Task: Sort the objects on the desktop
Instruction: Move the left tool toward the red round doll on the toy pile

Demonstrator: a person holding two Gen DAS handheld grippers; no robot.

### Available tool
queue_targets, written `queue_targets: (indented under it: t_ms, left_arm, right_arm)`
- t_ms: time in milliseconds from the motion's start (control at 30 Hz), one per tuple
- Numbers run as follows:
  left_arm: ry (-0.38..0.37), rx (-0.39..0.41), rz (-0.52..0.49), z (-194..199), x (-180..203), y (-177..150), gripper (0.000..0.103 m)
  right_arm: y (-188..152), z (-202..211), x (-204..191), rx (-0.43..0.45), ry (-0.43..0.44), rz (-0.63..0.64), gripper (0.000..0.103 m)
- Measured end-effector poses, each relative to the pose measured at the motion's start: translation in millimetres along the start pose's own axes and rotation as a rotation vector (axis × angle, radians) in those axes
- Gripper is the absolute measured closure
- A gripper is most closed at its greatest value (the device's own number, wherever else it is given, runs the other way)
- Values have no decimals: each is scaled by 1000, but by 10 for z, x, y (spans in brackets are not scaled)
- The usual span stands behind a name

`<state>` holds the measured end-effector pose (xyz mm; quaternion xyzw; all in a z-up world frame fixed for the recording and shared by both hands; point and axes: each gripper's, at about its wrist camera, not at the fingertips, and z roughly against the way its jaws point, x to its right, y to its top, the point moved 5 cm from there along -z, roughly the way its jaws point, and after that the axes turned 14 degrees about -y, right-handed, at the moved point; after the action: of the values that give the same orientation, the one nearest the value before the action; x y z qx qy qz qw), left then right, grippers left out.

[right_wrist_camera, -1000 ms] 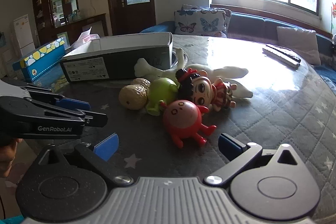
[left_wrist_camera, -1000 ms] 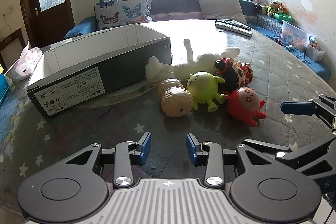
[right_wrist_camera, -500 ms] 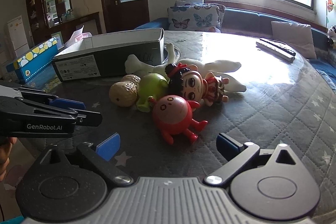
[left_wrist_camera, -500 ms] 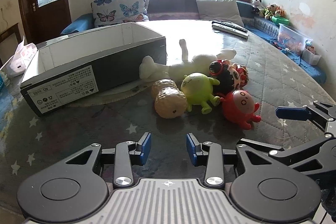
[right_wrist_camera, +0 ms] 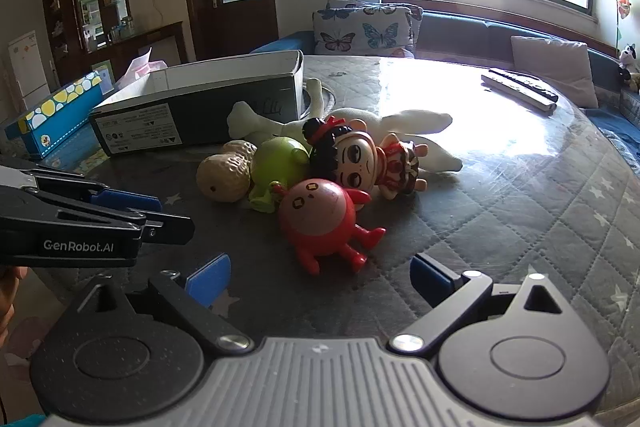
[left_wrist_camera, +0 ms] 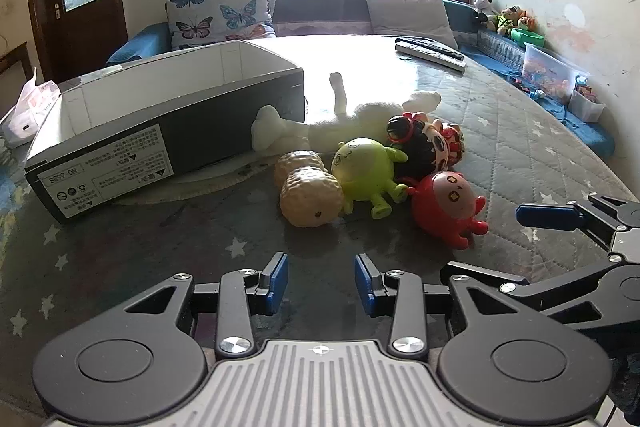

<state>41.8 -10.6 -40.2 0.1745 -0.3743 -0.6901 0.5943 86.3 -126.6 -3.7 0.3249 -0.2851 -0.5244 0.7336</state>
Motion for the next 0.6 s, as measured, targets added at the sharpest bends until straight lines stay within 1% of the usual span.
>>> queue_targets:
  t_ms: [600]
  left_arm:
    - [-15,-13,3,-57,16,18,64]
  right_arm:
    - [8,-53,30,-7,-6,-8,5]
